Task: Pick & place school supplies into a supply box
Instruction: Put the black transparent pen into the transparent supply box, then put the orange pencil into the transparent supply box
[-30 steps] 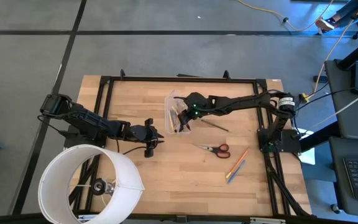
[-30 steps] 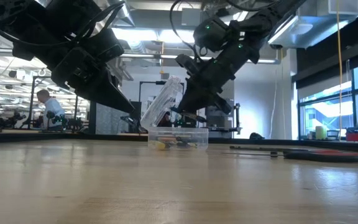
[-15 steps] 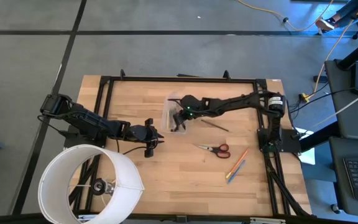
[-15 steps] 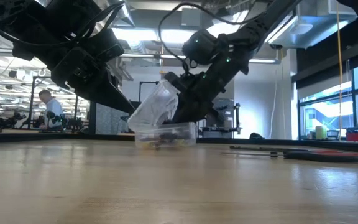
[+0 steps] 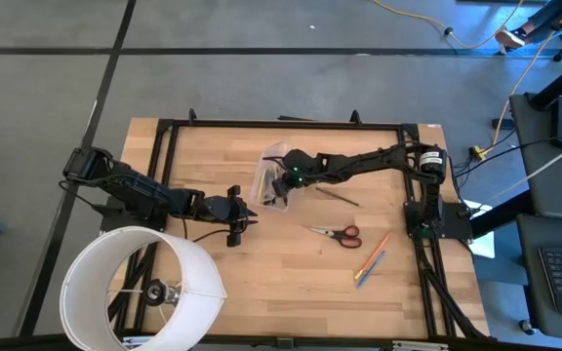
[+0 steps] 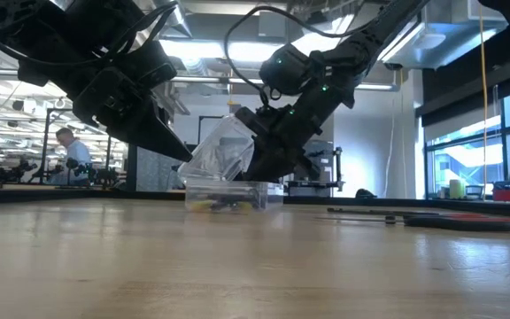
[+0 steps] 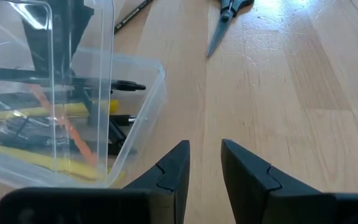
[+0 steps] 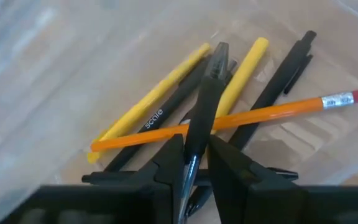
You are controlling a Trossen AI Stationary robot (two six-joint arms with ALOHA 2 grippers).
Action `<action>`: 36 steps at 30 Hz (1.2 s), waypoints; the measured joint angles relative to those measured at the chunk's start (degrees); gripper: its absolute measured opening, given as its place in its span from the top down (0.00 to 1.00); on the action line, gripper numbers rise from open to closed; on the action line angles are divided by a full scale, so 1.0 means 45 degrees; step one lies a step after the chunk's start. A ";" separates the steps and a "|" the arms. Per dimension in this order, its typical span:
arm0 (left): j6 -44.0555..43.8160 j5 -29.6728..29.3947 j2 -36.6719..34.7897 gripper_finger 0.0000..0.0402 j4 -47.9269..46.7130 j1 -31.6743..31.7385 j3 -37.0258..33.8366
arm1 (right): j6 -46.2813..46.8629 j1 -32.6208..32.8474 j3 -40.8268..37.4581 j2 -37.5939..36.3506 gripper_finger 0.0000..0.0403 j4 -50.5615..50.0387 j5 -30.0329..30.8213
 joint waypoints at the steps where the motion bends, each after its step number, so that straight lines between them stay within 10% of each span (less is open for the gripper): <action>1: -0.0005 0.0000 0.0000 0.79 0.0000 0.0002 0.0000 | -0.0122 0.0000 0.0000 0.0000 0.82 0.0000 0.0004; 25: -0.0038 0.0020 0.0000 0.79 -0.0005 0.0004 0.0000 | -0.2917 -0.0024 -0.0029 -0.1124 0.61 -0.1653 0.0091; 36: -0.0029 0.0097 0.0000 0.79 -0.0008 0.0000 0.0000 | -0.3612 0.0514 -0.0024 -0.3715 0.61 -0.8479 0.0506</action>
